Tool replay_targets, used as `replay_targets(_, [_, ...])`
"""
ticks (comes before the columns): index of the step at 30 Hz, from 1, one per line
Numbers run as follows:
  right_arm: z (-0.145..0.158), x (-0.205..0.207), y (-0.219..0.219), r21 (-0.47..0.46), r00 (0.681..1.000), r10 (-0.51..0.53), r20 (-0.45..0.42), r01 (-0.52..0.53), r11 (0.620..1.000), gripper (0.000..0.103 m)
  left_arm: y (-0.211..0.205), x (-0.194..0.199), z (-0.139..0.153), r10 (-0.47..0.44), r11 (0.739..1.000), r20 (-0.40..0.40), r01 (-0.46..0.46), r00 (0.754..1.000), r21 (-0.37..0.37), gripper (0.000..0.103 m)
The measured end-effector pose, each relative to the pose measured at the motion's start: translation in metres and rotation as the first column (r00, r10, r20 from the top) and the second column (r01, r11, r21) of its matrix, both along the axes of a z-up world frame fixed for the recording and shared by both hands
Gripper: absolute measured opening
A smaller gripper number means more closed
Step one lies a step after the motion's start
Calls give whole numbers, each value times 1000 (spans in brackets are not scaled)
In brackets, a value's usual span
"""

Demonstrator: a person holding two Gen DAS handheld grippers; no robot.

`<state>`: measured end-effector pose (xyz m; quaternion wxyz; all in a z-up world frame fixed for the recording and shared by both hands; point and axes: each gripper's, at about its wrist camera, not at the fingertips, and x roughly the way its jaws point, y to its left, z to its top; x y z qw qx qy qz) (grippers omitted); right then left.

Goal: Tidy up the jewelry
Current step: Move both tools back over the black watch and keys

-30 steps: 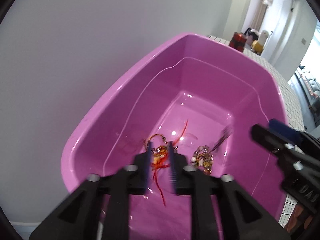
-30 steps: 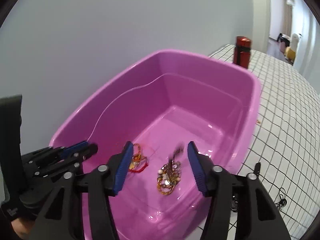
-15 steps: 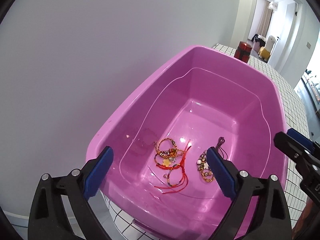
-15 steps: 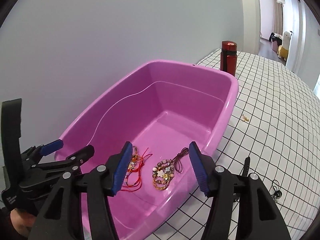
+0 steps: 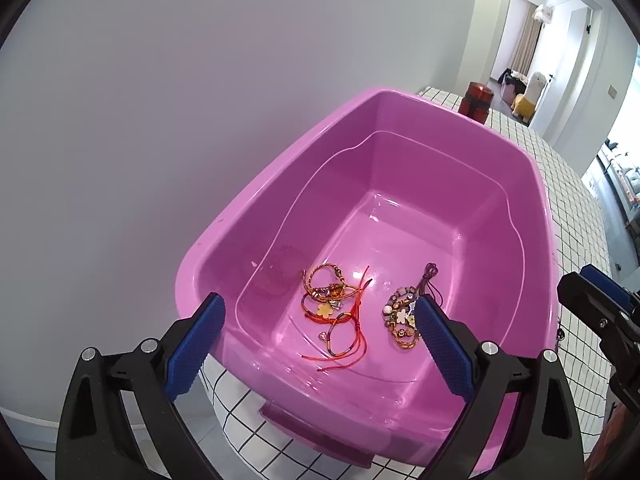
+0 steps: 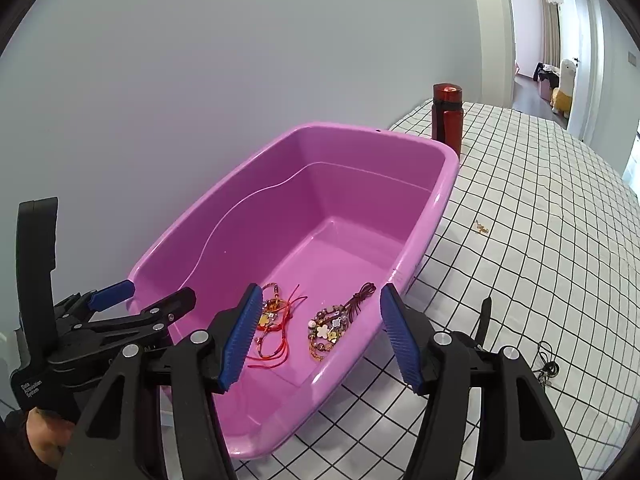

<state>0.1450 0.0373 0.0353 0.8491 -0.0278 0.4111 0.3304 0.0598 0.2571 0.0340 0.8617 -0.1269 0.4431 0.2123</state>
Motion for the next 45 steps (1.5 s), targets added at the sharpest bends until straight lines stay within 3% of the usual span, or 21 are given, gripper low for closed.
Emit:
replay_targets(10, [7,-19,-21,13,1000,-29,6,29,999,60,-19,-15,14,-37,999,30,36,999,16,94])
replay_targets(15, [7,-32,-47,23,997,-75,13,74,997,61,-45,-21,20,-102,995,56,101,993,27,95])
replay_targets(20, [2,-47,-90,25,990,-138,8,138,990,61,-81,-24,28,-183,983,84,180,980,43,97])
replay_targets(28, [-4,-60,-172,23,977,-213,-2,212,977,63,-147,-25,39,-234,970,163,241,959,-26,97])
replay_targets(36, [-22,-61,-263,7,968,-252,-3,252,968,64,-218,-26,25,-211,974,153,220,965,-45,97])
replay_targets(45, [-58,-42,-311,-1,973,-230,-31,230,973,64,-262,-22,-16,-120,991,91,126,989,-56,97])
